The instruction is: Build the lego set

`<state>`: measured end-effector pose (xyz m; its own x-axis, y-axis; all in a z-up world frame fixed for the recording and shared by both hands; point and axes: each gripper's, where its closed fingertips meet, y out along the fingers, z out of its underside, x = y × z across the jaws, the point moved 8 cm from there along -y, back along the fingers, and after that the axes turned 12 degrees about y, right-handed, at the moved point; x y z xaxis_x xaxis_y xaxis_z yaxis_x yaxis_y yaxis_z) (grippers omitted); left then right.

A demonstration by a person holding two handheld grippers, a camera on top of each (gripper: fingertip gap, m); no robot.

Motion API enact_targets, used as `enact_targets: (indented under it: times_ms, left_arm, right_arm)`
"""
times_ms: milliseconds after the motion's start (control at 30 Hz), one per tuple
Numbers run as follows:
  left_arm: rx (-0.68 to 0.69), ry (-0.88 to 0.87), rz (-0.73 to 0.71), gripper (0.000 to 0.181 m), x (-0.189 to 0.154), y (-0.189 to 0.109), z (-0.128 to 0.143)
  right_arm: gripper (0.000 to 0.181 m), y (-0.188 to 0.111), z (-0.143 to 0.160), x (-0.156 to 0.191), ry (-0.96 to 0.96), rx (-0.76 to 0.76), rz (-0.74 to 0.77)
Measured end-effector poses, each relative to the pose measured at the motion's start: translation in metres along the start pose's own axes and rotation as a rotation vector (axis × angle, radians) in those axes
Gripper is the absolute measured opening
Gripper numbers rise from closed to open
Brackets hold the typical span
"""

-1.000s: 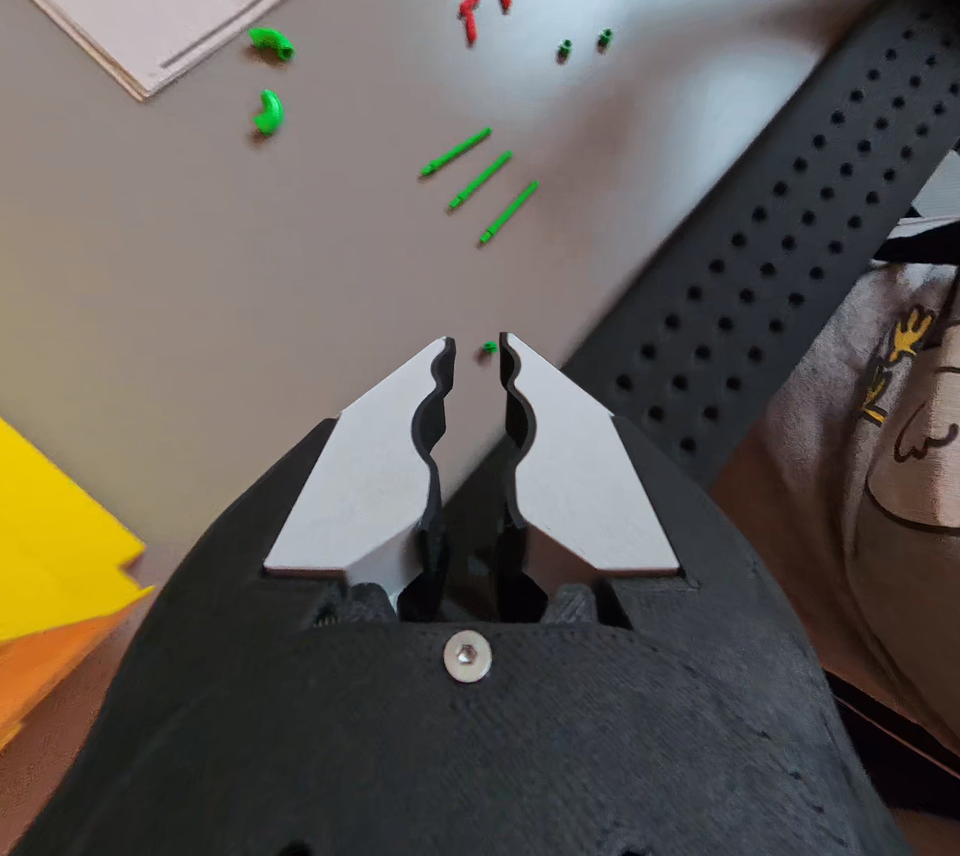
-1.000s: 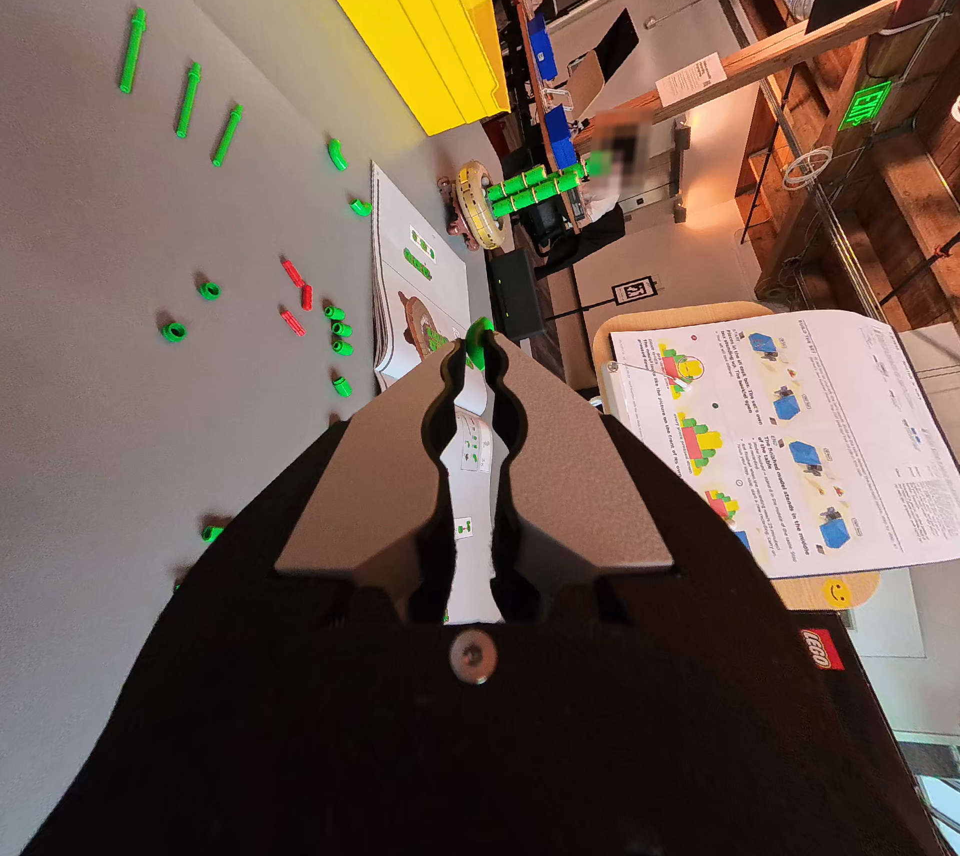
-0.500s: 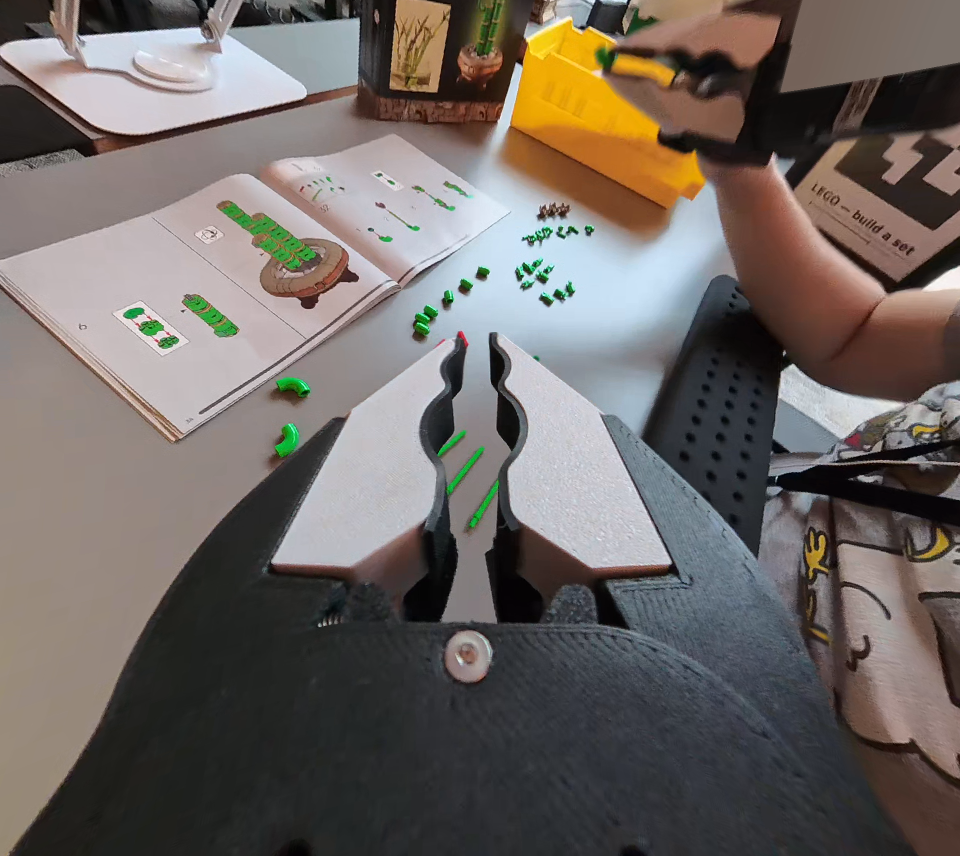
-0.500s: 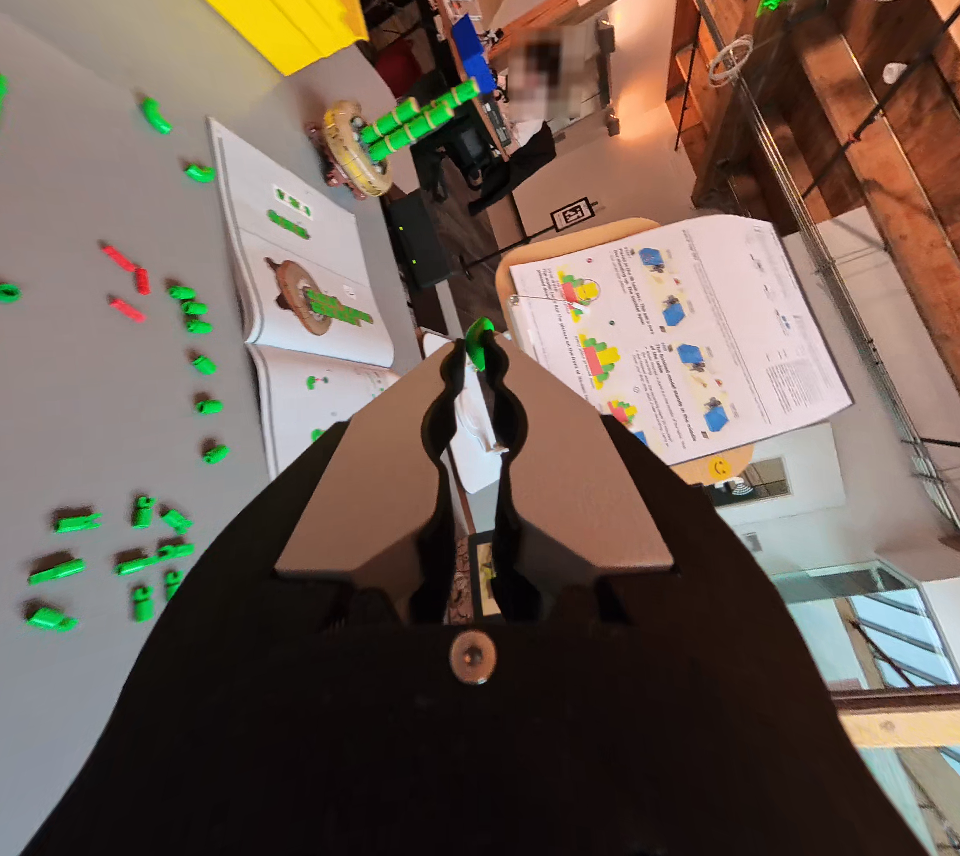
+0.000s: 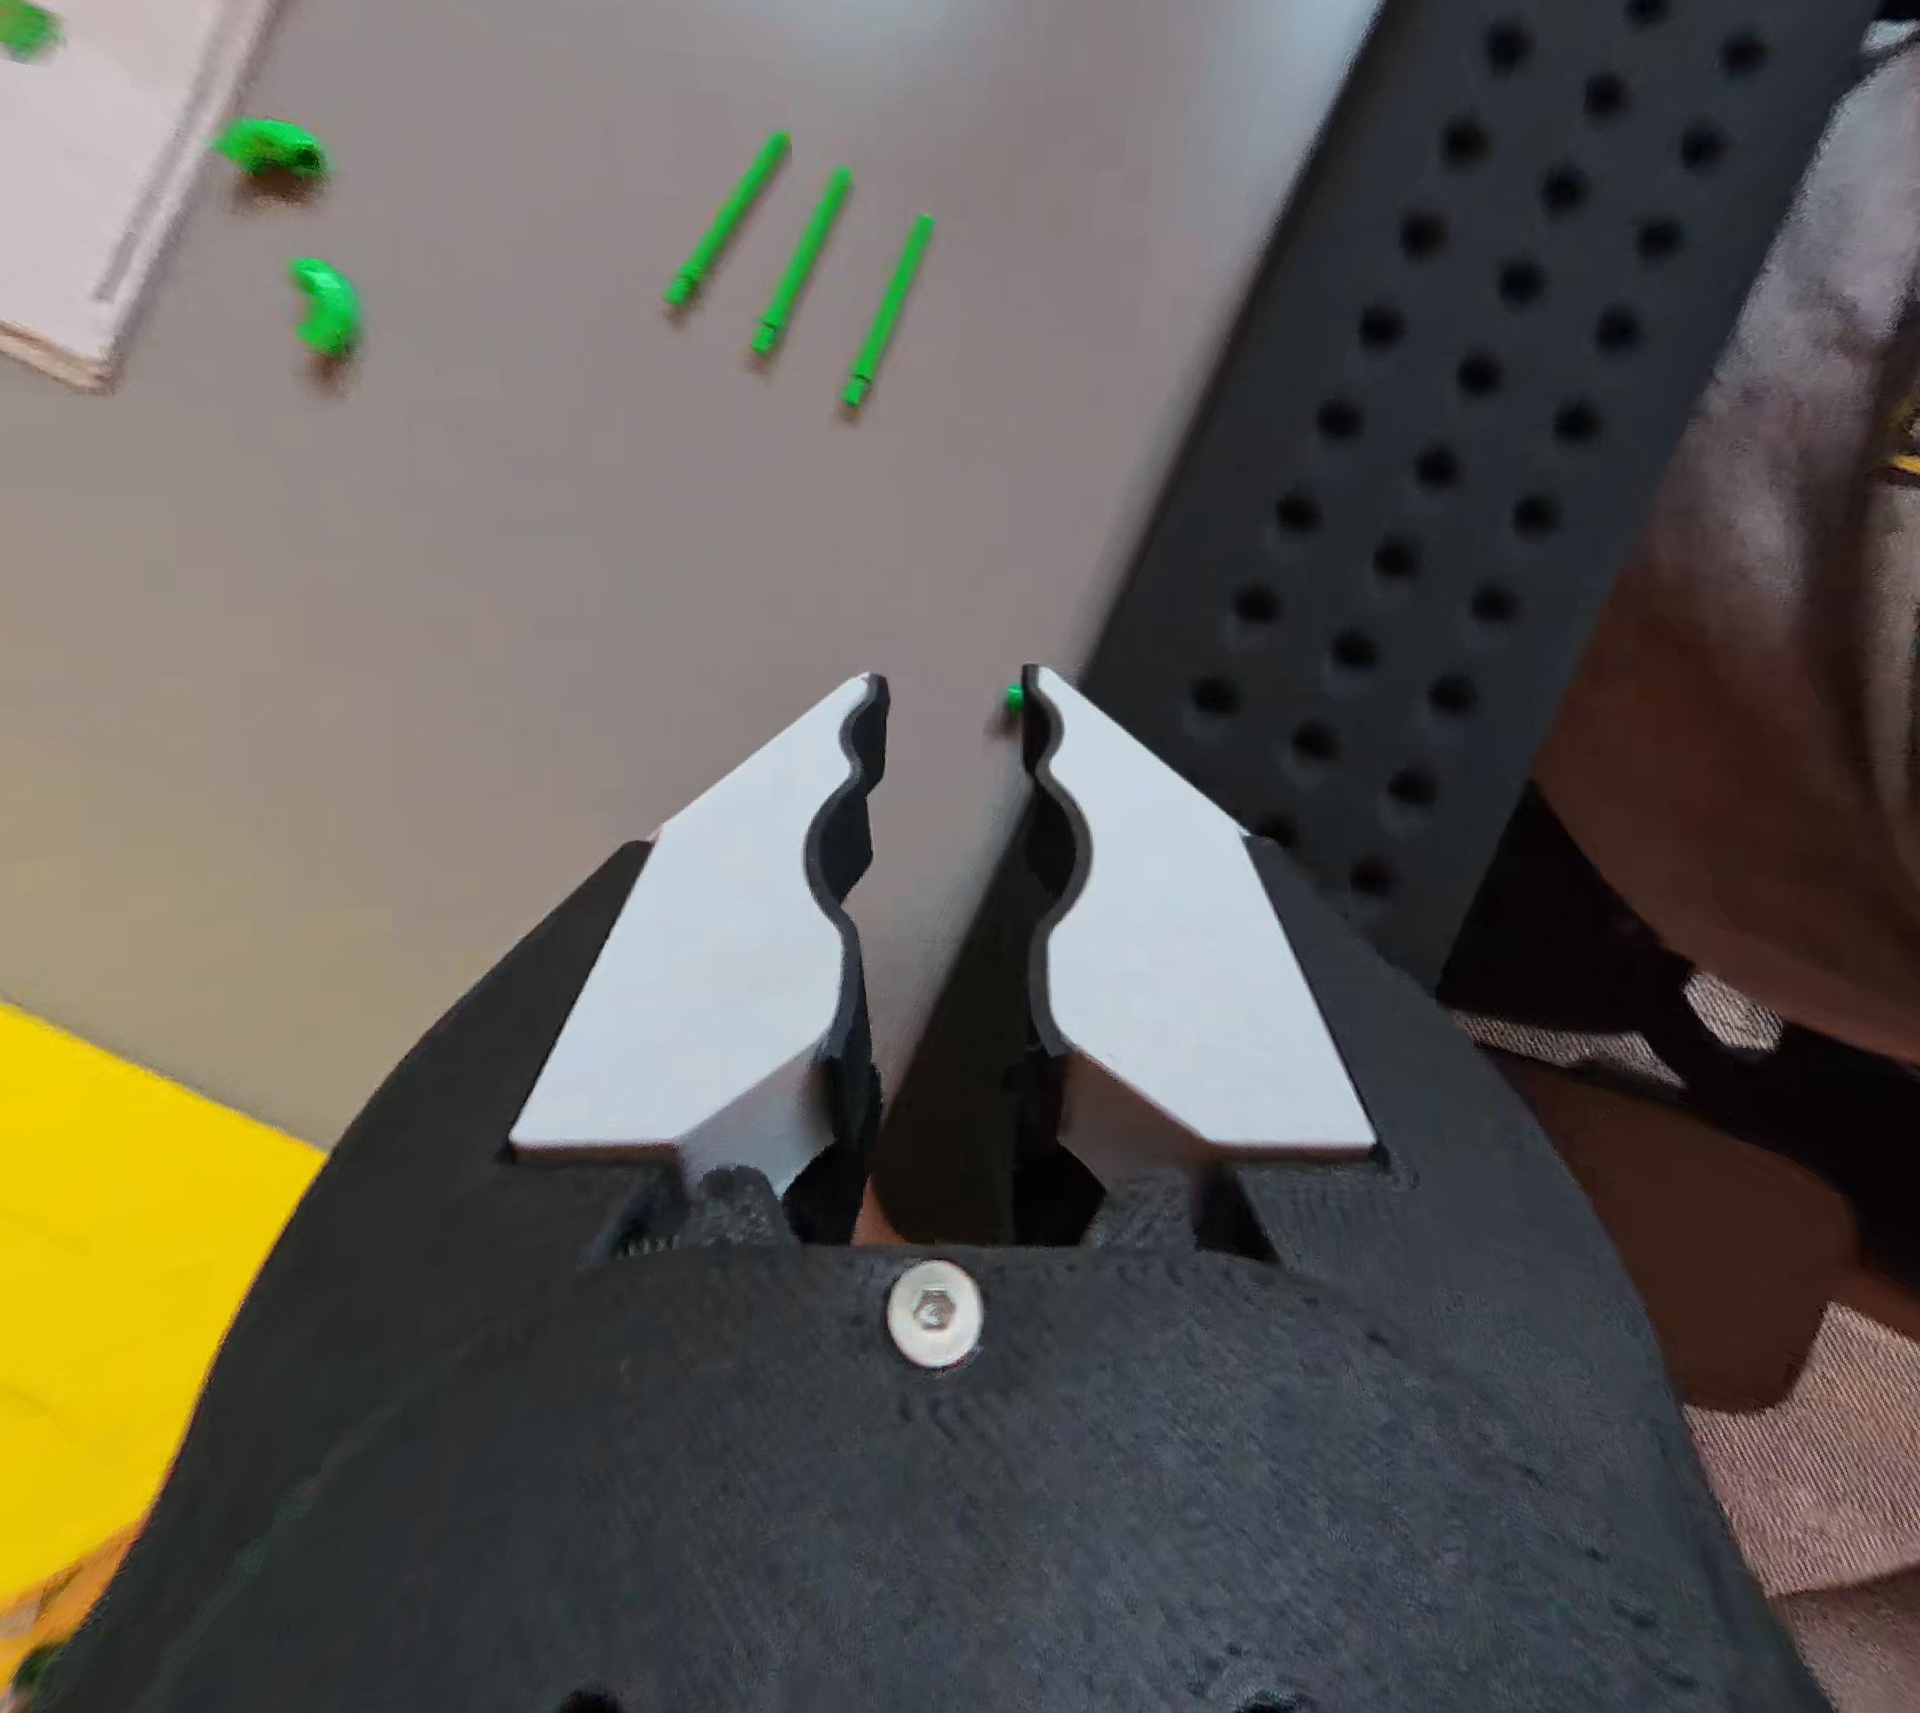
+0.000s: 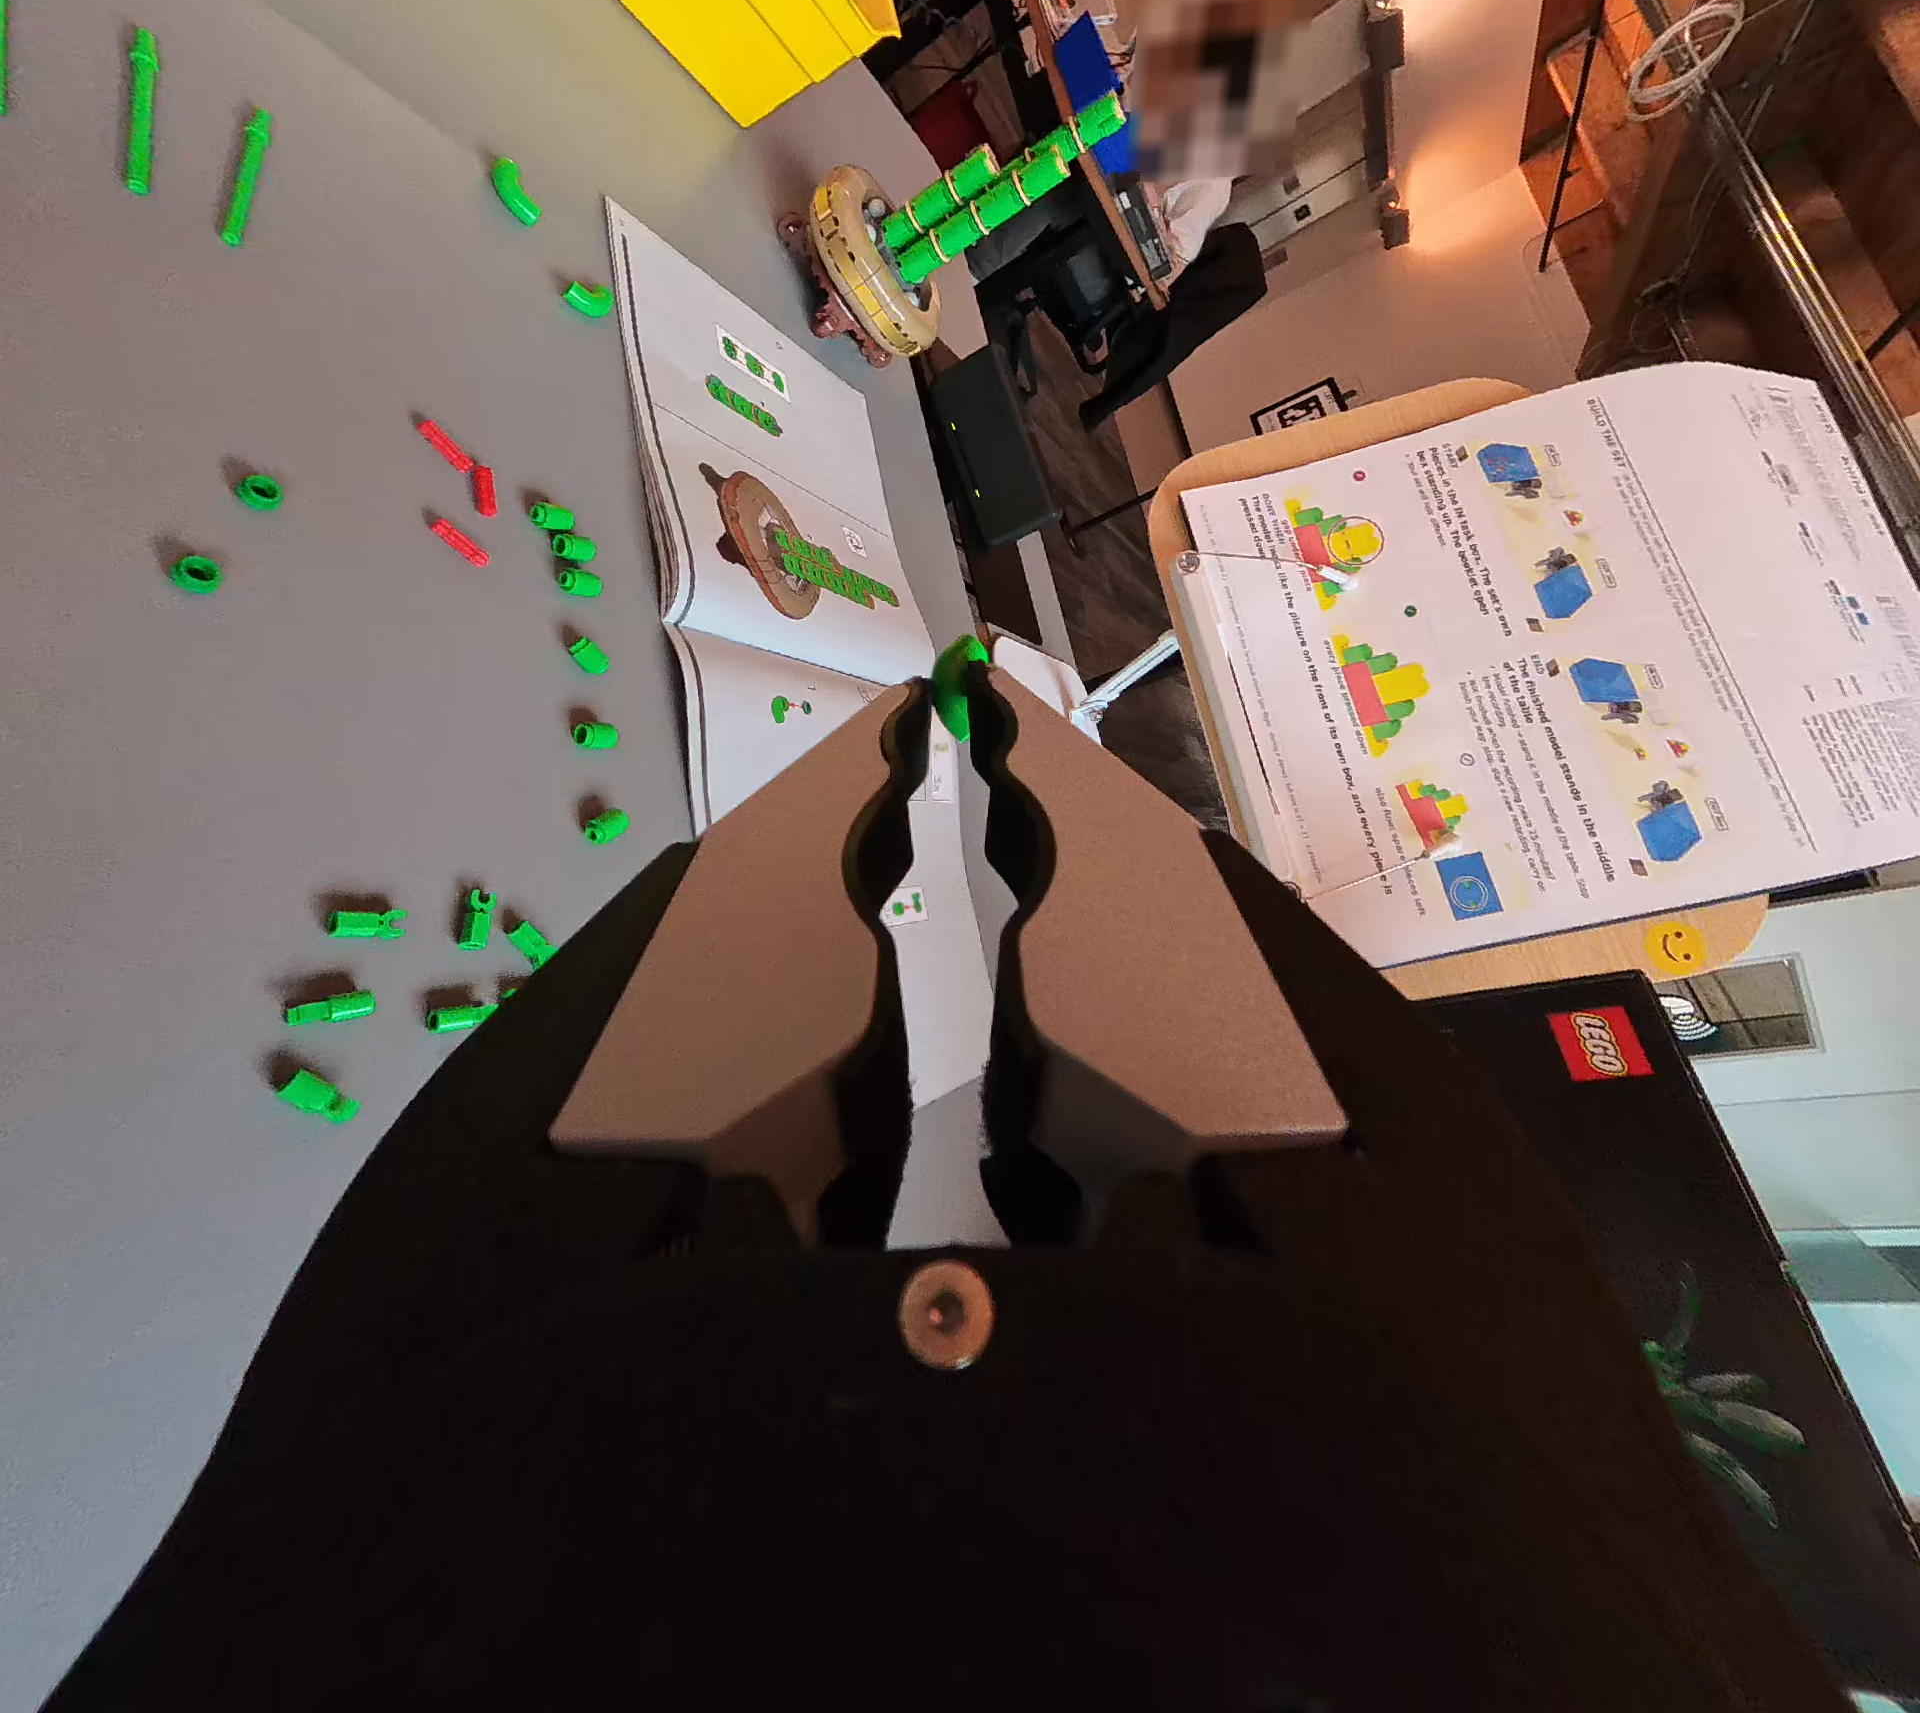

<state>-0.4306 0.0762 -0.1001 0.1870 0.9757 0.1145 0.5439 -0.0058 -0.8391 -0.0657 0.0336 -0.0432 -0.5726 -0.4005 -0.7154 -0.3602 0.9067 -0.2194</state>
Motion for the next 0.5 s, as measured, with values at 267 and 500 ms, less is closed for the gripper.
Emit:
enact_targets:
  times_ms: [267,500]
  left_arm:
    - [-0.001,0.010,0.175,0.025,-0.001,0.023,0.003]
    - [0.037,0.011,0.234,0.014,0.000,0.032,0.012]
  right_arm:
    - [0.006,-0.001,0.001,0.000,0.027,-0.009,-0.001]
    - [0.005,-0.002,0.003,-0.001,0.030,-0.004,0.000]
